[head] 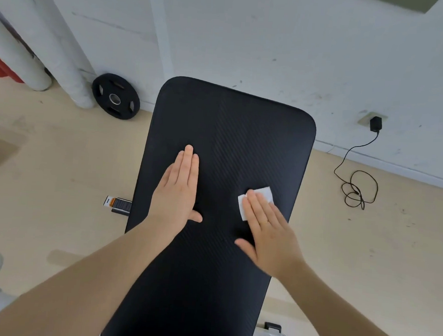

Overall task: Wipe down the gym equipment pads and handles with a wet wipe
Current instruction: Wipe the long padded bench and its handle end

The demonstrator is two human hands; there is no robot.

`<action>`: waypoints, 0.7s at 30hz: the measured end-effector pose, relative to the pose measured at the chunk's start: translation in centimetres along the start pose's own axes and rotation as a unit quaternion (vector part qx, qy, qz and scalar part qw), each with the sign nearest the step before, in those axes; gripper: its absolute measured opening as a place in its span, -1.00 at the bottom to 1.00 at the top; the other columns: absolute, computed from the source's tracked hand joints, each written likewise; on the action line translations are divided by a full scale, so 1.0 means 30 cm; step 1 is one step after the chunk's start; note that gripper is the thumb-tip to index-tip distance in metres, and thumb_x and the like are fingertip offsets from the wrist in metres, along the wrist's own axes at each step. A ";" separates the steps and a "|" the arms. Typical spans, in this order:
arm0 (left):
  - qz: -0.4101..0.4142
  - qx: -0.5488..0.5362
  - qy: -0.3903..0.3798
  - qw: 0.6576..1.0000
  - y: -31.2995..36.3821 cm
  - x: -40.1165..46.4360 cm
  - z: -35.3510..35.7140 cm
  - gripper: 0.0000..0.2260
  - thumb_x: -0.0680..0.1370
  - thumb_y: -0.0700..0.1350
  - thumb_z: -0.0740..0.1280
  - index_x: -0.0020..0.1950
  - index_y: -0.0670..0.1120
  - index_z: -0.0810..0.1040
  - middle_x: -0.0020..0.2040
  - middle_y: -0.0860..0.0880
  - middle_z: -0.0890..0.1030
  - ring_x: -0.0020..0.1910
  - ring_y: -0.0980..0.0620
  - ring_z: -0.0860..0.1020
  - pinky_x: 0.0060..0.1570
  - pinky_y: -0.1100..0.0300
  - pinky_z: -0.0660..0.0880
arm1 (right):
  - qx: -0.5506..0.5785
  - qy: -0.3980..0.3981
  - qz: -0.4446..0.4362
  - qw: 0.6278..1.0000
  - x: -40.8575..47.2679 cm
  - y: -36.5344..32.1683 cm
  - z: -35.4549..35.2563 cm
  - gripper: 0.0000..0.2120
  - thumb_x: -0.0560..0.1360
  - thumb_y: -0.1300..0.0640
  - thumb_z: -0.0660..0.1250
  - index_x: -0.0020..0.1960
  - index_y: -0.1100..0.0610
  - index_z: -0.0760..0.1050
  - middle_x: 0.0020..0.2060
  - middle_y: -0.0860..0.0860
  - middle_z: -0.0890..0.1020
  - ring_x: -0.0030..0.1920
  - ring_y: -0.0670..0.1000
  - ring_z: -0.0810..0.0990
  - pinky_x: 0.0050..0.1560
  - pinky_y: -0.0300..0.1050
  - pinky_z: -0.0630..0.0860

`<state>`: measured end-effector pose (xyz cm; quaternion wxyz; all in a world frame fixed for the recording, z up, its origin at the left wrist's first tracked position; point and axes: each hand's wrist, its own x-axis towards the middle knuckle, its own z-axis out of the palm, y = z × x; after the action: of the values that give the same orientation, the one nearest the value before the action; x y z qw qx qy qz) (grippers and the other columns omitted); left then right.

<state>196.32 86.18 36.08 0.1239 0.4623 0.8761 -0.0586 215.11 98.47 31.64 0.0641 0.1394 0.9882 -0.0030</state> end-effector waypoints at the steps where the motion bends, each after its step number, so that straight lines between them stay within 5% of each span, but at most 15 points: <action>1: -0.004 0.003 -0.001 1.000 0.003 -0.001 0.001 0.16 0.34 0.21 0.41 0.36 -0.25 -0.47 0.50 -0.22 -0.33 0.51 -0.16 -0.24 0.40 0.09 -0.24 | -0.008 -0.003 -0.011 1.000 0.006 0.022 -0.007 -0.29 0.53 -0.24 -0.01 0.50 0.21 0.04 0.49 0.08 0.11 0.49 0.06 0.09 0.43 0.03 0.19; 5: -0.035 -0.002 -0.002 0.999 0.026 -0.027 0.001 0.08 0.38 0.18 0.39 0.47 -0.24 -0.35 0.51 -0.21 -0.29 0.51 -0.17 -0.22 0.45 0.06 -0.17 | -0.022 0.054 0.047 0.997 0.150 0.132 -0.098 -0.33 0.51 -0.19 0.00 0.47 0.24 0.15 0.46 0.15 0.25 0.44 0.13 0.26 0.40 0.00 0.20; 11: -0.130 -0.100 -0.011 0.986 0.095 -0.096 0.013 -0.09 0.46 0.05 0.39 0.51 -0.21 -0.19 0.53 -0.21 -0.14 0.52 -0.19 -0.07 0.44 0.02 0.10 | 0.000 0.077 0.092 0.993 0.330 0.255 -0.231 -0.34 0.59 -0.14 -0.02 0.52 0.21 -0.15 0.53 0.10 -0.08 0.52 0.07 -0.11 0.49 -0.05 -0.14; 16: -0.191 -0.258 -0.054 0.946 0.157 -0.057 -0.011 0.10 0.35 0.17 0.45 0.50 -0.20 -0.28 0.51 -0.14 -0.32 0.50 -0.13 -0.27 0.45 0.01 0.04 | 0.004 0.085 0.031 0.996 0.222 0.226 -0.153 -0.31 0.54 -0.17 -0.03 0.50 0.27 0.03 0.50 0.20 0.10 0.49 0.18 0.08 0.45 0.03 -0.03; 21: -0.249 -0.208 -0.026 0.945 0.236 -0.013 0.011 0.20 0.28 0.28 0.43 0.46 -0.33 -0.30 0.49 -0.30 -0.28 0.50 -0.25 -0.21 0.46 0.01 -0.08 | -0.030 0.040 -0.072 0.996 -0.029 0.182 0.008 -0.30 0.53 -0.21 0.00 0.49 0.23 0.03 0.48 0.14 0.18 0.49 0.09 0.06 0.46 0.04 0.04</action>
<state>202.43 89.81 35.96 0.2214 0.1914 0.9525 0.0844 217.47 103.48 31.58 0.0287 0.0654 0.9971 0.0275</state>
